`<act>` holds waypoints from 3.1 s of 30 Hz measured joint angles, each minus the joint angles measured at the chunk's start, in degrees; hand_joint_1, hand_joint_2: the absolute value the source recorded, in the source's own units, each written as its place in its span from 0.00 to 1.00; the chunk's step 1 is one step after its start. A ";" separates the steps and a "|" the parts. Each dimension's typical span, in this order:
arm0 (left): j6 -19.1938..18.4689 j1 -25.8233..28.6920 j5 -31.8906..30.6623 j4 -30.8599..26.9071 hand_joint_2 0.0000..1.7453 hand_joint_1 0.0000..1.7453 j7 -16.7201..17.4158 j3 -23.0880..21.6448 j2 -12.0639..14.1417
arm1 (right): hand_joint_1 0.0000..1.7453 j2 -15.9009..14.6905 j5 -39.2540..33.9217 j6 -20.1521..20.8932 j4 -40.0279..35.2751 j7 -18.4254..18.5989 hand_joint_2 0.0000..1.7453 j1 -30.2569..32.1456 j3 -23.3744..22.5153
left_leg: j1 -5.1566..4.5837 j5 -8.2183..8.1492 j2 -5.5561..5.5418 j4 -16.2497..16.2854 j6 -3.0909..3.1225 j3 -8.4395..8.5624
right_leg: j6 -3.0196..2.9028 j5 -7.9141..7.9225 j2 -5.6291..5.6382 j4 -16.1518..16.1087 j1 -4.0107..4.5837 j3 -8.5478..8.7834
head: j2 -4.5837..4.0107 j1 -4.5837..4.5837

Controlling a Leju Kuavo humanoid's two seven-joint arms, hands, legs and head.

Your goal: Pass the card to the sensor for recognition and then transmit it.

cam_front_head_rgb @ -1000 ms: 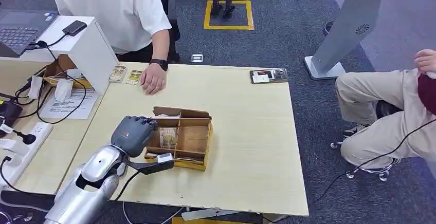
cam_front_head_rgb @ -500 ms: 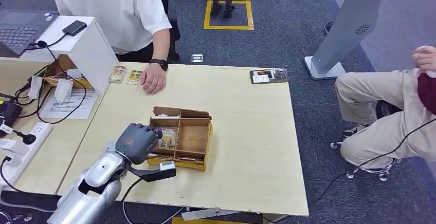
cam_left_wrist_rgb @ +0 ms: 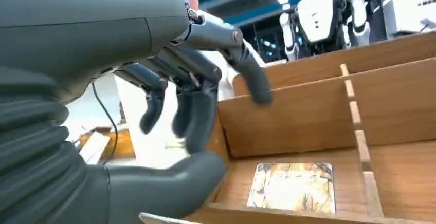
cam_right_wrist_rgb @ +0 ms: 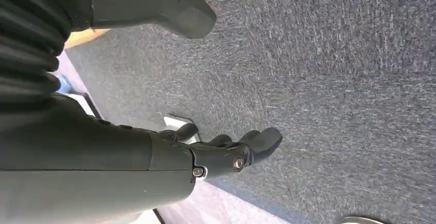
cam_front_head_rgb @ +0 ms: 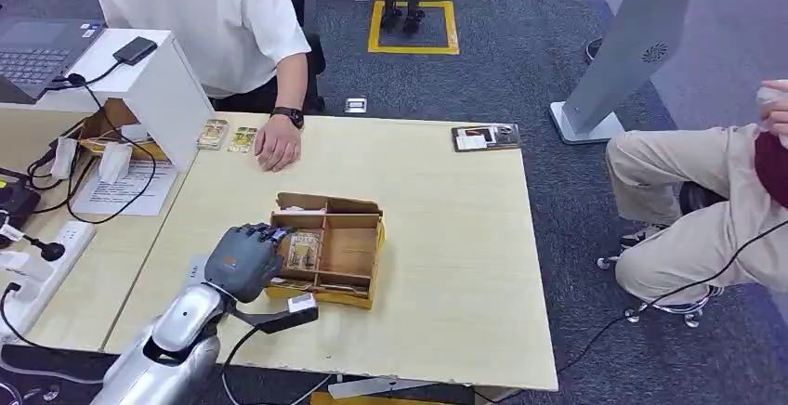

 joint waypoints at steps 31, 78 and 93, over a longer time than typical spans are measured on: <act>15.95 10.04 -0.81 -13.64 1.00 0.00 -0.14 7.69 -5.07 | 0.00 0.24 -2.08 -0.02 0.00 0.50 1.00 0.59 -0.11 | 0.01 -0.01 0.00 -0.01 0.00 -0.01 | 0.00 -0.01 0.00 0.00 0.01 0.00 | 0.00 0.00; 2.79 12.37 -3.74 -9.61 1.00 0.00 -5.51 1.73 -1.60 | 0.00 0.26 -2.08 0.00 0.00 0.04 1.00 0.30 -0.13 | 0.00 -0.01 -0.01 -0.01 0.01 -0.03 | 0.01 -0.01 -0.01 0.00 0.00 -0.03 | 0.00 0.02; 3.49 7.79 -7.82 -1.47 1.00 0.00 1.51 1.05 -6.36 | 0.00 0.28 -1.55 -0.02 0.00 0.57 1.00 0.22 0.13 | 0.00 -0.02 0.00 0.00 0.00 -0.04 | 0.01 -0.01 0.00 0.00 0.00 -0.05 | 0.00 0.02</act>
